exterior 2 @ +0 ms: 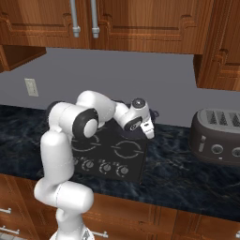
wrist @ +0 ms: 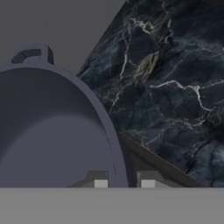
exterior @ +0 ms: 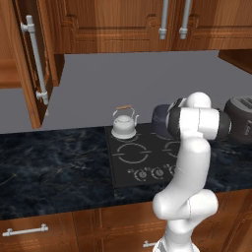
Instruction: Pick the kettle from the cabinet and place it on a stove burner. Then pick the pot from the counter and place it on another stove burner. Finally, turn both burners on.
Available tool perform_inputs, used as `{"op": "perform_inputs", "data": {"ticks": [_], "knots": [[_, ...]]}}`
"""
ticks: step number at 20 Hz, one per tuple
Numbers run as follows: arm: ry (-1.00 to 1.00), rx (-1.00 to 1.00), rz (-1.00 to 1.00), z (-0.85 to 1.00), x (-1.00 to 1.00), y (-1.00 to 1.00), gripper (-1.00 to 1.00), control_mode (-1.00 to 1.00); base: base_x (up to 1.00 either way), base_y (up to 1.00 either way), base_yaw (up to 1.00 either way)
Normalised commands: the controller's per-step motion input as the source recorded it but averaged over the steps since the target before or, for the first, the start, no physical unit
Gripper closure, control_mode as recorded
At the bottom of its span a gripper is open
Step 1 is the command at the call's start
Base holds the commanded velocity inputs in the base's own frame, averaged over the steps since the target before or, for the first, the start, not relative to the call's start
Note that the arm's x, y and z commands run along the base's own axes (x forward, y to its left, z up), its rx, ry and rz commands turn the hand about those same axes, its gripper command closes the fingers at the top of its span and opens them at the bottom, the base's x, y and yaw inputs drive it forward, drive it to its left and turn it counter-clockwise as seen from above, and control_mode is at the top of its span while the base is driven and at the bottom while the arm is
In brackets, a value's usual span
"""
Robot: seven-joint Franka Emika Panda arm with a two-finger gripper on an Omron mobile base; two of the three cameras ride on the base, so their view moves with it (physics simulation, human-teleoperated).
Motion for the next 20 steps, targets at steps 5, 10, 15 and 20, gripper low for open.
{"op": "perform_inputs", "data": {"ticks": [5, 10, 15, 20], "knots": [[0.00, 0.00, 0.00, -0.11, 0.21, 0.00, 1.00, -1.00, 0.00, 0.00, 0.00], [0.00, 0.00, 0.03, -0.01, 0.12, 0.08, 1.00, -1.00, 0.00, 0.00, 0.00], [0.00, 0.00, 0.06, 0.00, 0.01, 0.21, 1.00, -1.00, 0.00, 0.00, 0.00], [0.00, 0.00, 0.07, 0.00, 0.00, 0.39, -1.00, -1.00, 0.00, 0.00, 0.00]]}}
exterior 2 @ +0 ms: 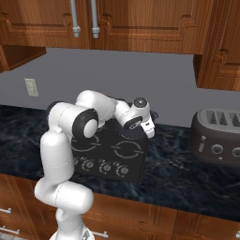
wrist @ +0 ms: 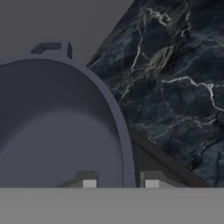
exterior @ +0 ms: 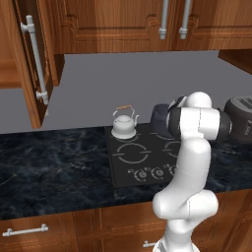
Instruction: Pick the kettle from the cabinet and place it on a stove burner. Then pick the pot from the counter and place it on another stove burner. Finally, turn both burners on.
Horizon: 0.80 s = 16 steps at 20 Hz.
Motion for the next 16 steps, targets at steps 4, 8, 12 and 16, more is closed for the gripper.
{"op": "perform_inputs", "data": {"ticks": [4, 8, 12, 16], "knots": [[0.00, 0.00, 0.07, 0.00, 0.00, 0.30, -1.00, -1.00, 0.00, 0.00, 0.00], [-0.04, 0.00, 0.07, 0.00, 0.00, 0.03, -1.00, -1.00, 0.00, 0.00, 0.00], [-0.09, 0.00, 0.04, 0.00, 0.00, 0.00, -1.00, -1.00, 0.00, 0.00, 0.00], [-0.10, 0.00, 0.03, 0.06, -0.01, 0.00, -1.00, -1.00, 0.00, 0.00, 0.00]]}}
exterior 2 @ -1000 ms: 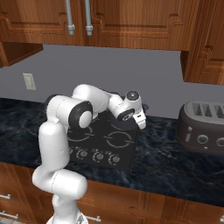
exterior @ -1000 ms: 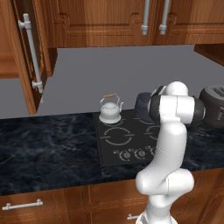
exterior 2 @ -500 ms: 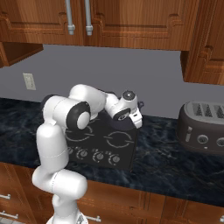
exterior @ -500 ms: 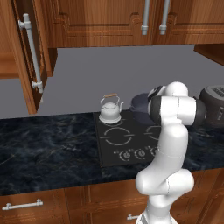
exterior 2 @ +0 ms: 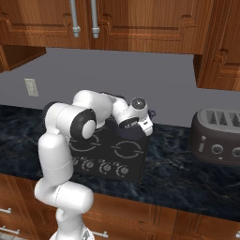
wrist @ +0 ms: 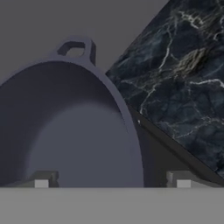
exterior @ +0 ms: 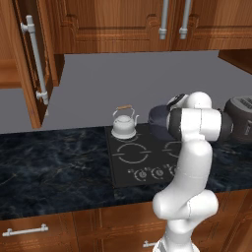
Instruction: Pick the kettle from the cabinet and place it on a stove burner. Then pick the pot from the counter and place it on another stove burner. Finally, turn both burners on.
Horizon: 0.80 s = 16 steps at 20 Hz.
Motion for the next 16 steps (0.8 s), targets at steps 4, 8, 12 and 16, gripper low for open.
{"op": "perform_inputs", "data": {"ticks": [4, 8, 12, 16], "knots": [[-0.09, 0.00, 0.04, 0.07, -0.27, 0.00, -1.00, -1.00, 0.00, 0.00, 0.00], [-0.03, -0.09, 0.04, 0.27, -0.52, 0.00, -1.00, -1.00, 0.00, 0.00, 0.00], [0.00, -0.15, 0.04, 0.53, -0.37, 0.10, -1.00, -1.00, 0.00, 0.00, 0.00], [0.00, -0.19, 0.04, 0.67, -0.28, 0.14, -1.00, -1.00, 0.00, 0.00, 0.00]]}}
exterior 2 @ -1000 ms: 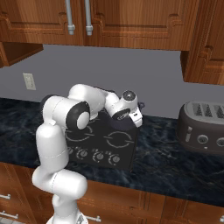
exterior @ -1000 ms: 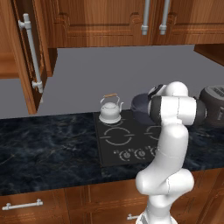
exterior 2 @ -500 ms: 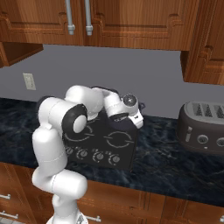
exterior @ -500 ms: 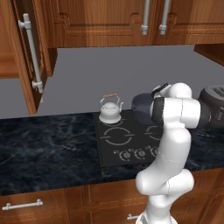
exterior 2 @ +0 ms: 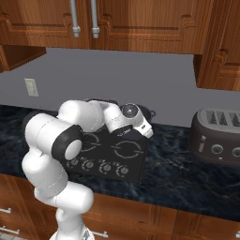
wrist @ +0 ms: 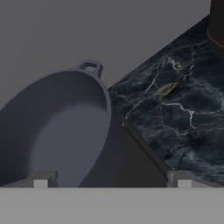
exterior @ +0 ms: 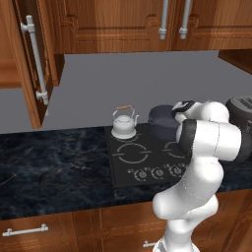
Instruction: Pick the kettle from the cabinet and place it on a stove burner. Then pick the pot from the counter and place it on another stove burner. Finally, turn both burners on.
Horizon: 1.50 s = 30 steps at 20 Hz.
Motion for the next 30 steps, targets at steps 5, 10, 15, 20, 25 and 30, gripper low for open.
{"op": "perform_inputs", "data": {"ticks": [5, 10, 15, 20, 25, 30], "knots": [[0.00, -0.18, 0.03, 0.75, -0.23, 0.13, -1.00, -1.00, 0.00, 0.00, 0.00], [0.02, -0.13, 0.03, 0.65, -0.29, 0.11, -1.00, -1.00, 0.00, 0.00, 0.00], [0.11, -0.04, 0.03, 0.63, -0.35, 0.11, -1.00, -1.00, 0.00, 0.00, 0.00], [0.17, 0.00, 0.06, 0.66, -0.37, 0.12, -1.00, -1.00, 0.00, 0.00, 0.00], [0.18, 0.00, 0.06, 0.53, -0.37, 0.13, -1.00, -1.00, 0.00, 0.00, 0.00], [0.12, 0.00, 0.06, 0.29, -0.48, 0.18, -1.00, -1.00, 0.00, 0.00, 0.00]]}}
